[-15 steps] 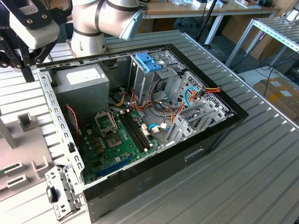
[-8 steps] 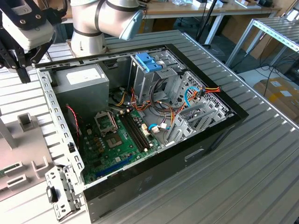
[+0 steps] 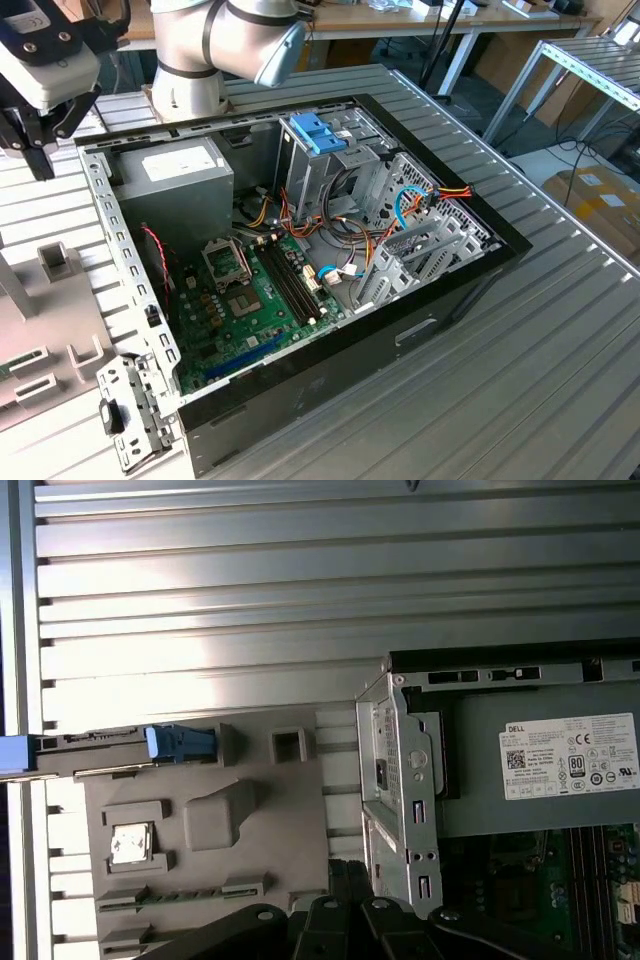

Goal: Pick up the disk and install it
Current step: 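Reach for the disk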

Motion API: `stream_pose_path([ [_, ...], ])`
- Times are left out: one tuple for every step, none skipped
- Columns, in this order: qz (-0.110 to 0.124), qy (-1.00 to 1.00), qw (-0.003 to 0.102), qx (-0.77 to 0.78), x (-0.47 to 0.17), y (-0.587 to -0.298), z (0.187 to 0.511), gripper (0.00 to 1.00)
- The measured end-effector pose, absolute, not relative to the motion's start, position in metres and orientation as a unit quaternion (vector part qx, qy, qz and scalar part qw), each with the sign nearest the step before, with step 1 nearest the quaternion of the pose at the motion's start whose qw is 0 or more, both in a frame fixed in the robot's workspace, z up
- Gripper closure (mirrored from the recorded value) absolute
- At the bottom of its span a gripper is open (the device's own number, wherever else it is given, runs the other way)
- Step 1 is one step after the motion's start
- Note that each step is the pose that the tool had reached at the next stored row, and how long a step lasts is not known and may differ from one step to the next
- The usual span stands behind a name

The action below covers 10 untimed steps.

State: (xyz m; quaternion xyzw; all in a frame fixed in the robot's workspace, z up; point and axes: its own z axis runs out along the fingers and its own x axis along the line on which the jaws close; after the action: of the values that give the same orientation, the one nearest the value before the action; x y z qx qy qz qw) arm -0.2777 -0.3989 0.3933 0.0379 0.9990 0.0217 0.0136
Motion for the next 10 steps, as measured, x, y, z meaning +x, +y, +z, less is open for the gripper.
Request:
stream_pose_path([
  [0.022, 0.999, 0.014, 0.038, -0.2784, -0.3989, 0.3933, 0.89],
  [0.022, 0.999, 0.014, 0.038, -0.2795, -0.3989, 0.3933, 0.89],
  [0.022, 0.999, 0.014, 0.038, -0.2803, -0.3989, 0.3933, 0.89],
  [0.022, 0.999, 0.014, 0.038, -0.2814, -0.3990, 0.3933, 0.89],
  [0.022, 0.999, 0.014, 0.038, -0.2823, -0.3990, 0.3933, 0.89],
  [0.022, 0.999, 0.014, 0.038, -0.2833, -0.3990, 0.3933, 0.89],
  [0.022, 0.999, 0.014, 0.038, -0.2841, -0.3989, 0.3933, 0.89],
  [0.022, 0.999, 0.014, 0.038, -0.2852, -0.3989, 0.3933, 0.89],
  [0.022, 0.999, 0.014, 0.038, -0.2860, -0.3989, 0.3933, 0.89],
  [0.022, 0.999, 0.014, 0.038, -0.2872, -0.3989, 0.3933, 0.89],
])
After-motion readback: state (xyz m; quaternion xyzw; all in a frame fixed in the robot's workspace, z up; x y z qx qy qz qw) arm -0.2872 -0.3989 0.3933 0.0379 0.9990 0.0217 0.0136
